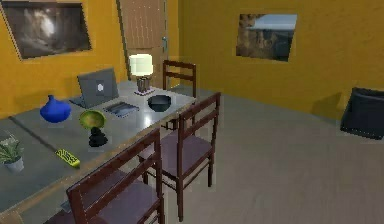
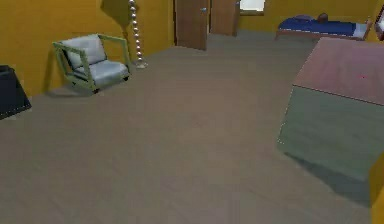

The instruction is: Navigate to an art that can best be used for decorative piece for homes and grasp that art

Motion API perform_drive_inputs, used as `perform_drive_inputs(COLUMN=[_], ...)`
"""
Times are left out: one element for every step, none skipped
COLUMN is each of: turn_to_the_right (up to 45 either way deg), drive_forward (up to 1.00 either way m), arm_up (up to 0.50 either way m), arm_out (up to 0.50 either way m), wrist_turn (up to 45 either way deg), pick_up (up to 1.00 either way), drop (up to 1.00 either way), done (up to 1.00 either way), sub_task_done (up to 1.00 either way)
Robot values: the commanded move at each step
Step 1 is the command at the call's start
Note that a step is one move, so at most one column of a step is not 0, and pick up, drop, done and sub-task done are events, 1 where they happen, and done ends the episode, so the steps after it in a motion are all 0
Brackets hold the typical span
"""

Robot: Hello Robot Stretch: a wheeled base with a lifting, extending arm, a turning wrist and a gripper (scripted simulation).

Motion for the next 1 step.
perform_drive_inputs(turn_to_the_right=[18.0], drive_forward=[0.00], arm_up=[0.00], arm_out=[0.00], wrist_turn=[0.0], pick_up=[0.00], drop=[0.00], done=[0.00], sub_task_done=[0.00])
